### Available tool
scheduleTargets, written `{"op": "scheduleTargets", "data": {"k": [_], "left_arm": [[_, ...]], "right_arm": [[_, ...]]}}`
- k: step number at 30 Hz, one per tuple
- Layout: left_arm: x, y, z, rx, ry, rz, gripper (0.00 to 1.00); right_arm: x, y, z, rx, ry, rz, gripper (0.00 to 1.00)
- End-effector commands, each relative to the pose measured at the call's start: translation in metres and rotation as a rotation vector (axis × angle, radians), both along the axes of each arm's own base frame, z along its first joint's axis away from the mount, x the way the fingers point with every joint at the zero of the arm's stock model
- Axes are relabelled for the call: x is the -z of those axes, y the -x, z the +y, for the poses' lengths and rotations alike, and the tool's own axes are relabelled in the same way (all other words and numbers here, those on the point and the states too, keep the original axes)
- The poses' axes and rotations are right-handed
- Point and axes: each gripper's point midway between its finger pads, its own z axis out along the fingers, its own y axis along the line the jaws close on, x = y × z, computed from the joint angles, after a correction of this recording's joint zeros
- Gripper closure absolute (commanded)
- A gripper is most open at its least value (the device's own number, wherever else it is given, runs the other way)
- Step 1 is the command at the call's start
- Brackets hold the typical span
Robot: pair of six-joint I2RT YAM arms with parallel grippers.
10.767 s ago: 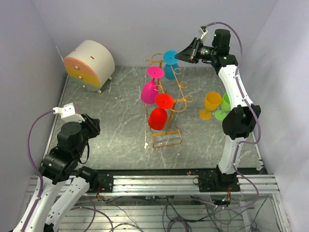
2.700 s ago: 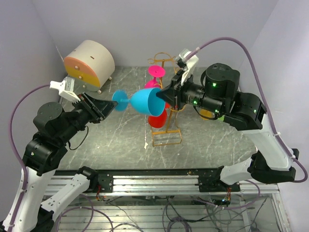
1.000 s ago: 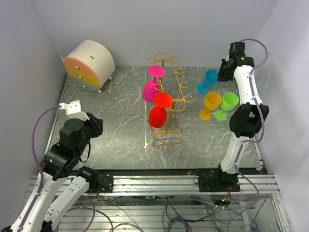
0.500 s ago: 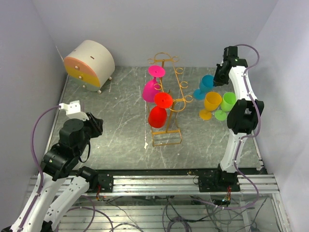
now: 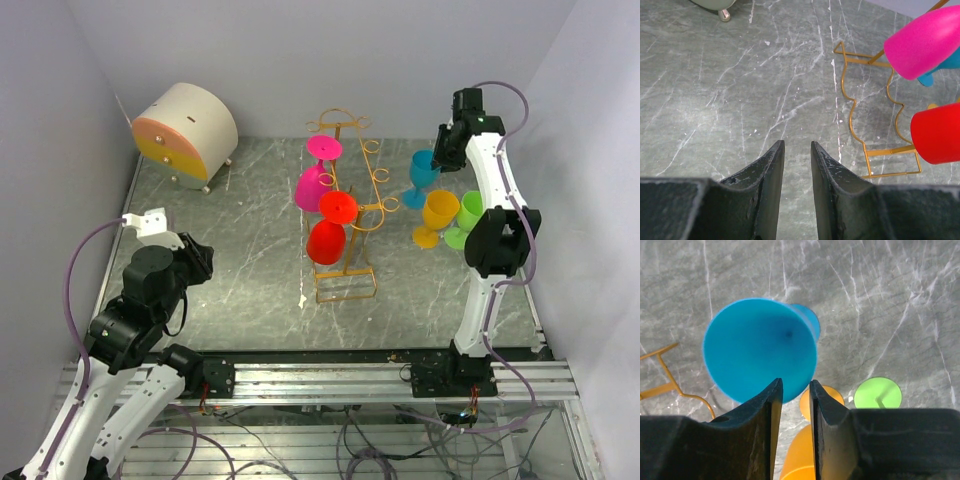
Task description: Take the wine glass off the wine glass rack
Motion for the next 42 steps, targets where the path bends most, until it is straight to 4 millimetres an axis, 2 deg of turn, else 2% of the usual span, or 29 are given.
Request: {"op": "scheduleTargets", "data": {"k": [1,4,5,9,12,15,17,19,24,28,35,42], "left_arm": [[-0.005,-0.002,0.004,-0.023,-0.001,-0.025,0.61],[-0.005,-0.002,0.005,-0.028,-0.001,-0.022,0.61],[-0.005,-0.002,0.005,-0.029,-0.001,-0.021,0.61],[-0.005,-0.002,0.006,-0.038,-0.001,-0.02,0.61],[-0.004,-0.002,0.007,-0.042,-0.001,-0.017,0.61],[-0.003,-0.002,0.007,-0.046,-0.004,-0.014,0.61],[-0.003,-0.002,0.008,-0.048,-0.005,-0.012,0.61],[-0.002,-0.002,0.008,-0.053,-0.006,-0.009,0.62],[-0.001,-0.002,0.011,-0.07,-0.007,-0.004,0.62],[-0.001,-0.002,0.013,-0.079,-0.006,-0.005,0.61],[-0.001,-0.002,0.014,-0.087,-0.006,-0.002,0.61],[0.0,-0.003,0.013,-0.086,-0.007,0.001,0.61]], "right_arm": [[-0.065,0.001,0.0,0.011,-0.009,-0.147,0.71],[-0.087,0.004,0.005,0.005,-0.036,-0.193,0.68],[-0.104,0.01,0.008,-0.001,-0.056,-0.228,0.68],[-0.147,0.025,0.03,-0.055,-0.163,-0.329,0.67],[-0.194,0.039,0.068,-0.188,-0.341,-0.45,0.59],[-0.24,0.061,0.12,-0.397,-0.55,-0.519,0.59],[-0.261,0.073,0.152,-0.5,-0.59,-0.547,0.58],[-0.271,0.083,0.181,-0.563,-0.598,-0.56,0.58],[-0.266,0.101,0.235,-0.688,-0.699,-0.504,0.56],[-0.251,0.104,0.256,-0.7,-0.706,-0.464,0.55],[-0.229,0.103,0.272,-0.675,-0.714,-0.381,0.54],[-0.21,0.098,0.274,-0.6,-0.666,-0.342,0.54]]}}
